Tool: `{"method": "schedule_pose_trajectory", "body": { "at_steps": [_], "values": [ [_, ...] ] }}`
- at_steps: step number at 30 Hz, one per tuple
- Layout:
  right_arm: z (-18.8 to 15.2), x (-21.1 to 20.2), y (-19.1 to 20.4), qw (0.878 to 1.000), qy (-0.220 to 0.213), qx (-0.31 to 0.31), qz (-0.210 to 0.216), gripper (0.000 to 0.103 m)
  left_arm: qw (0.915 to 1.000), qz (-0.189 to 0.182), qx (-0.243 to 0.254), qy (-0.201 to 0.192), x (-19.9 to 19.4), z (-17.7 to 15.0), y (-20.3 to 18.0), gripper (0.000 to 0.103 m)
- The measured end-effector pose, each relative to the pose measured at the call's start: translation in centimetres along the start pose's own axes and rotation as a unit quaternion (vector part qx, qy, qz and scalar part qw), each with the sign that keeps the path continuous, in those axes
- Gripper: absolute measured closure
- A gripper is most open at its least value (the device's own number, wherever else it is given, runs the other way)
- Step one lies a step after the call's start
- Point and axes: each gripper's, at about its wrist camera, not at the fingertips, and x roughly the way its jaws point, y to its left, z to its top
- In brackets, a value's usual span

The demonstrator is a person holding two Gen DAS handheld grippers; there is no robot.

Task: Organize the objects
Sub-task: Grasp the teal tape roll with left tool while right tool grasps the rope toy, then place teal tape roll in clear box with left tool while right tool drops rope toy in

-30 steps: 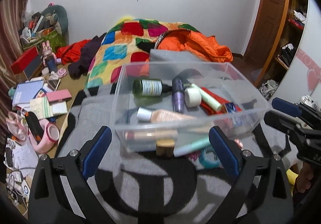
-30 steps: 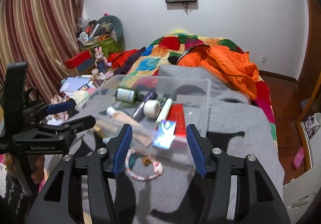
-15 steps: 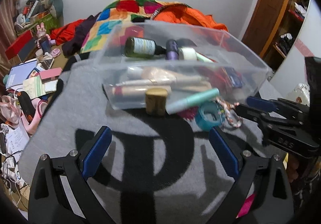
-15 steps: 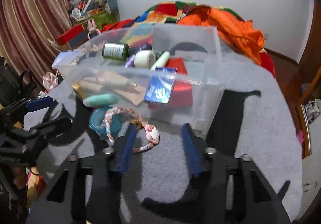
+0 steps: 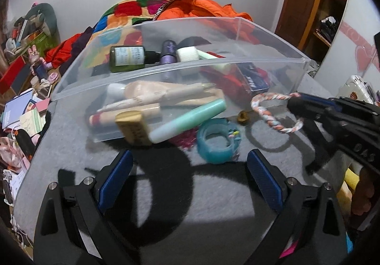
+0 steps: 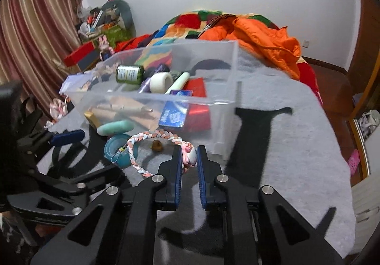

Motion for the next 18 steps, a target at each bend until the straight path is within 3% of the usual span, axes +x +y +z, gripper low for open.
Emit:
{"method": "schedule_pose_trajectory", "body": {
  "at_steps": [2,4,8,9,12,18],
  "values": [
    [-0.1,-0.7,-0.5,1.0,-0.006,0.006,0.002,0.092,1.0,-0.004,0.001,0.003,0.3,0.2,-0.4,0.009],
    [-0.2,-1.3,-0.7,1.0,-0.01,0.007,0.001,0.092,0.9999,-0.007,0.003,0.009,0.7,0.4,-0.7,0.024],
    [-0.2,-1.6,-0.6,1.0,-0.013,0.003,0.005,0.092,0.9999,-0.005,-0.015,0.0,1.0,0.4,-0.9,0.039],
    [-0.2,-1.6,-0.6,1.0,-0.013,0.003,0.005,0.092,0.9999,-0.007,-0.015,-0.002,0.9,0.3,-0.9,0.049],
    [-0.2,-1.4,-0.3,1.0,-0.012,0.002,0.01,0.092,0.9997,-0.02,-0.015,-0.009,0.2,-0.2,-0.9,0.065],
    [-0.4,-1.3,-0.3,1.0,-0.011,0.005,0.015,0.092,0.9991,-0.036,-0.013,-0.016,-1.3,-1.6,-0.3,0.065]
  ]
}}
